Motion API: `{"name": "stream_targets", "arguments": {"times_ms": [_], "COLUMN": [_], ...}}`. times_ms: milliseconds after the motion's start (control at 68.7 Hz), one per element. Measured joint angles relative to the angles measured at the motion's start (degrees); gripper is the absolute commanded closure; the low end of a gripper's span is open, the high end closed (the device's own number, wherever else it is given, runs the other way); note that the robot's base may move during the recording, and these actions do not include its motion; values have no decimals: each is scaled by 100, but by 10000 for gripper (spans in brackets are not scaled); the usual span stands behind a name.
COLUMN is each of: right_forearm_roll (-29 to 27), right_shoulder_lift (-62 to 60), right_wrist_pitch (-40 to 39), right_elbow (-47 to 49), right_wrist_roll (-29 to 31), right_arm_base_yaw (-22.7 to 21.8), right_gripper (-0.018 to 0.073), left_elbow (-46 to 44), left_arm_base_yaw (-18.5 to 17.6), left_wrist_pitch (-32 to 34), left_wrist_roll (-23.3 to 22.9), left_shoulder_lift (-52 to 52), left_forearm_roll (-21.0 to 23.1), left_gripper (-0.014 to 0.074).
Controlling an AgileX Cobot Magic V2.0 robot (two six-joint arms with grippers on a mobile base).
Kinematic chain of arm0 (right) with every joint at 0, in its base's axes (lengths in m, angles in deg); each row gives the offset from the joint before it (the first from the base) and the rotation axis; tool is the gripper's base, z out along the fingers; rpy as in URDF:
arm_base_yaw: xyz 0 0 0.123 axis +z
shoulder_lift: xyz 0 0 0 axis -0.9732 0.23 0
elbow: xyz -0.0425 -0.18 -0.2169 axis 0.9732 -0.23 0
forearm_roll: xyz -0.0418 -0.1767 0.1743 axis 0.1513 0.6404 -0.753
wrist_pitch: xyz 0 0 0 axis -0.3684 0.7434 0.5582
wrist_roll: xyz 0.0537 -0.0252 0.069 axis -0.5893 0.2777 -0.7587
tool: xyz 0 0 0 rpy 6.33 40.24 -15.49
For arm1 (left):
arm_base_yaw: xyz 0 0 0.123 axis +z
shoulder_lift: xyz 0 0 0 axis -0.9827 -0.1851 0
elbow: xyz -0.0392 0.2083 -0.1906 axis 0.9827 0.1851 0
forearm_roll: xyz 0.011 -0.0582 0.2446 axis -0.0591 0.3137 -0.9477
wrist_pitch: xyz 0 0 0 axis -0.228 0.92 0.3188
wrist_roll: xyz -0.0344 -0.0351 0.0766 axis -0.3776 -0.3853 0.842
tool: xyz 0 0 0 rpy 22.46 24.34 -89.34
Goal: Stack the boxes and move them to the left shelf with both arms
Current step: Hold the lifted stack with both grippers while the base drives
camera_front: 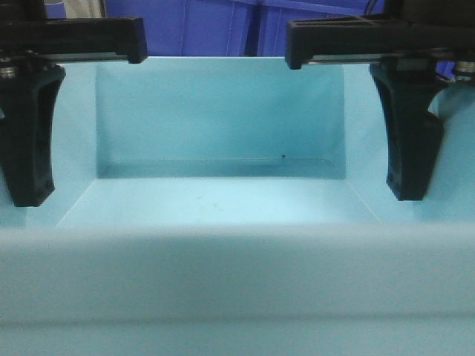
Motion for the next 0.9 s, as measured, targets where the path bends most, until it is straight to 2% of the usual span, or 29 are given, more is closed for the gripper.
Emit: {"name": "stream_targets", "arguments": {"times_ms": [903], "right_forearm_roll": [10], "right_shoulder_lift": [0], "right_wrist_pitch": [17], "right_elbow": [0], "right_wrist_roll": [-27], "right_arm_base_yaw": [2], "right_gripper": [503], "left_elbow": [3], "left_arm_base_yaw": [-23], "left_wrist_pitch": [40], "left_wrist_roll": [-13], "left_shoulder_lift": [0], "left_forearm_roll": [-73], "left_gripper": [606]}}
